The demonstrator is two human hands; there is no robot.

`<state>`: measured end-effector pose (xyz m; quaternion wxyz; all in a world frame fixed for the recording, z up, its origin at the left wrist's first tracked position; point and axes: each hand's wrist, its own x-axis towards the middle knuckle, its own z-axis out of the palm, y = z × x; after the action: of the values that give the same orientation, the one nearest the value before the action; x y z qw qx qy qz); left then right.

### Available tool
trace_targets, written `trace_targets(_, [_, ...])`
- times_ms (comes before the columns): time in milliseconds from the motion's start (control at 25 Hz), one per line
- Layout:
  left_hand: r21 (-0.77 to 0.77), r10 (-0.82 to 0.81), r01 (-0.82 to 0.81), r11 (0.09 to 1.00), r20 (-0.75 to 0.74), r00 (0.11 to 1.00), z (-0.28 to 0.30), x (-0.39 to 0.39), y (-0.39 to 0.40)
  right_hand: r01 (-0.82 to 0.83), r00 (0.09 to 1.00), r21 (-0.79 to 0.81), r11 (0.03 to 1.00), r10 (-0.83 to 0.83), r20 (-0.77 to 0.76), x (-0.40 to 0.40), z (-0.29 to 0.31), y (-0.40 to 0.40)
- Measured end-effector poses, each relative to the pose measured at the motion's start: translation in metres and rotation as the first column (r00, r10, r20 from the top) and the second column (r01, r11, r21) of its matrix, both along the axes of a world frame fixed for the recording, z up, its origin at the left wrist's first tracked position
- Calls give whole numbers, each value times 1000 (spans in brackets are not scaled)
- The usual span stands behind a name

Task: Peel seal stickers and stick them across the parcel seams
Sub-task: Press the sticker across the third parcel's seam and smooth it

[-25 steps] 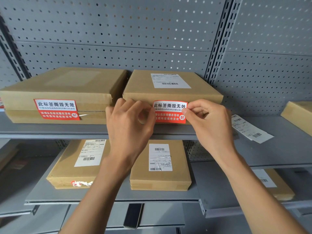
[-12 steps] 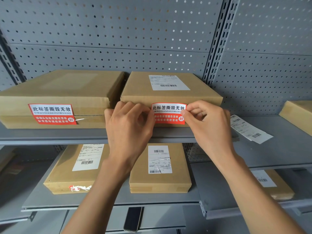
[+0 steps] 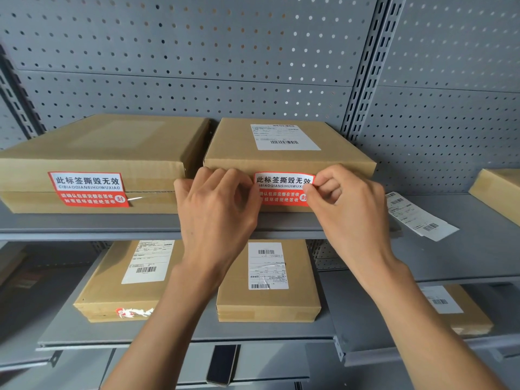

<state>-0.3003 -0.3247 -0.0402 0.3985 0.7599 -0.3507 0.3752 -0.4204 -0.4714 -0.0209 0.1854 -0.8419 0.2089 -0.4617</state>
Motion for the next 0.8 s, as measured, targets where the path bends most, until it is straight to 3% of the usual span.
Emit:
trace_targets(200, [-13, -6, 6, 1000, 53, 999, -4, 6, 1, -1, 997, -98, 995, 8, 70, -1, -8, -4])
trace_targets(360, [13, -65, 64, 998, 270, 961, 0, 10, 2, -23, 988, -386, 922, 79, 131, -5, -13, -9])
trace_targets(560, [265, -273, 172, 949, 416, 867, 6, 32, 1, -60, 993, -623, 780, 108, 39, 3, -15, -19])
trace_targets(800, [467, -447, 231, 854, 431, 784, 12, 55, 5, -209, 978, -710, 672, 163, -134, 5, -16, -40])
